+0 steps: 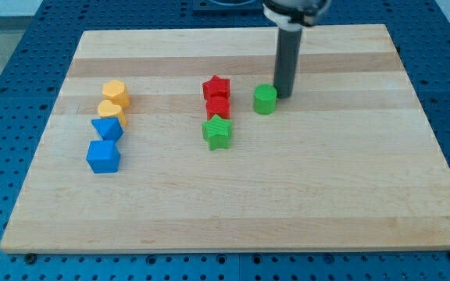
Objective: Move your arm upwards
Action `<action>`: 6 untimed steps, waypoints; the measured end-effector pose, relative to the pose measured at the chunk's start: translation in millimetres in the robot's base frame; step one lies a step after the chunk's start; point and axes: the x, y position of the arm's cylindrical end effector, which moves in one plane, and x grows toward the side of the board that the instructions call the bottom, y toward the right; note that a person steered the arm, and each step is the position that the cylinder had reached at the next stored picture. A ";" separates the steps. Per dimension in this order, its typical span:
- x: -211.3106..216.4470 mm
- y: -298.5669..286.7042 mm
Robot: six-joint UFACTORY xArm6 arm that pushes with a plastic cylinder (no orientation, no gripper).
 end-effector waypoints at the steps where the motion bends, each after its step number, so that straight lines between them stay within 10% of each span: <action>1: 2.6 0.0; 2: 54.1 9.2; 6: -99.1 -75.8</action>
